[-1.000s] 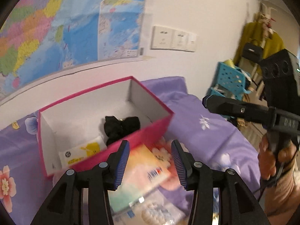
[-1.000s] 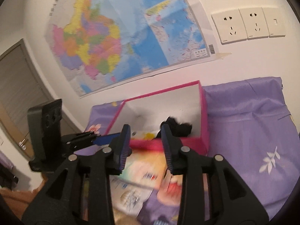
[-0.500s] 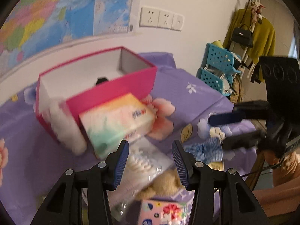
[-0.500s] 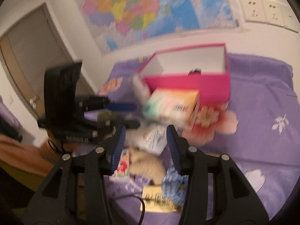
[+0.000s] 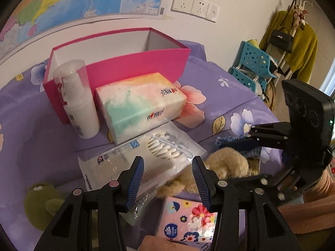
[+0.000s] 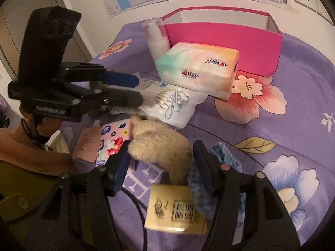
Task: Organize soft objects
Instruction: 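Grasp the beige plush bunny with the right gripper, then carry the plush bunny into the pink box and release it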
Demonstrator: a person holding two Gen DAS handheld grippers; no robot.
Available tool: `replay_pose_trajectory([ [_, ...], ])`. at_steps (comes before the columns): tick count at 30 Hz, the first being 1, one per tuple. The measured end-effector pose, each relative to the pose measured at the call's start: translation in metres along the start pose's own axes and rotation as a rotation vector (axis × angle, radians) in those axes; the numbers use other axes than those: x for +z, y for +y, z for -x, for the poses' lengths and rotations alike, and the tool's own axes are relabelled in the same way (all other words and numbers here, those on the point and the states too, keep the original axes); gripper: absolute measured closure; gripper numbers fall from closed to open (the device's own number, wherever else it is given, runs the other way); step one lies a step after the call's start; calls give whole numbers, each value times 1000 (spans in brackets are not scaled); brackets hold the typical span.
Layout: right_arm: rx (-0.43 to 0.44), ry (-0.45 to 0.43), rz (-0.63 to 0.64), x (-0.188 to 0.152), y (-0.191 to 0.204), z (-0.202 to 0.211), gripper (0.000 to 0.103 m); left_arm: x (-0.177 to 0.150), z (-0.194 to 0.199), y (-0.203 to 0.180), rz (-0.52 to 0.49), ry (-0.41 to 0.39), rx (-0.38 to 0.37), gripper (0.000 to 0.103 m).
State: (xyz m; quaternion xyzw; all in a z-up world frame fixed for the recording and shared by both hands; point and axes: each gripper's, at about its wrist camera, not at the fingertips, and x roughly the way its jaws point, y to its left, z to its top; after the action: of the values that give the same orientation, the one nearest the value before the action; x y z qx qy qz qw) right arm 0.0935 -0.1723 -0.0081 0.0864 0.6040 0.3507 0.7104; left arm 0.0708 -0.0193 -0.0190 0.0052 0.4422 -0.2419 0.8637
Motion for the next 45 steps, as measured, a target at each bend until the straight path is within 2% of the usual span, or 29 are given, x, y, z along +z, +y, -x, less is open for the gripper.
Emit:
replay_pose_trajectory([
  [2, 4, -15, -6, 1, -3, 1, 51, -1, 0, 1, 2, 2, -5, 54],
  [7, 23, -60, -39, 3, -9, 16, 57, -5, 5, -1, -9, -1, -32, 54],
  [10, 65, -94, -83, 5, -18, 28, 61, -5, 6, -4, -21, -2, -55, 54],
  [11, 74, -108, -103, 6, -22, 34, 77, -4, 7, -4, -27, -2, -65, 54],
  [15, 98, -158, -148, 9, -30, 49, 76, -4, 12, -9, -45, -9, -125, 54],
  [21, 156, -222, -172, 19, -34, 60, 76, -3, 6, -15, -65, 8, -133, 54],
  [25, 183, -268, -192, 31, -39, 67, 76, 10, 10, -14, -52, -27, -158, 56],
  [29, 172, -303, -190, 48, -44, 75, 76, 35, 22, -11, -51, -87, -126, 56],
  [34, 166, -355, -198, 76, -56, 82, 75, 68, 25, -5, -63, -125, -90, 57],
  [45, 111, -402, -271, 142, -105, 65, 74, 144, 10, 19, -29, -138, -16, 57],
])
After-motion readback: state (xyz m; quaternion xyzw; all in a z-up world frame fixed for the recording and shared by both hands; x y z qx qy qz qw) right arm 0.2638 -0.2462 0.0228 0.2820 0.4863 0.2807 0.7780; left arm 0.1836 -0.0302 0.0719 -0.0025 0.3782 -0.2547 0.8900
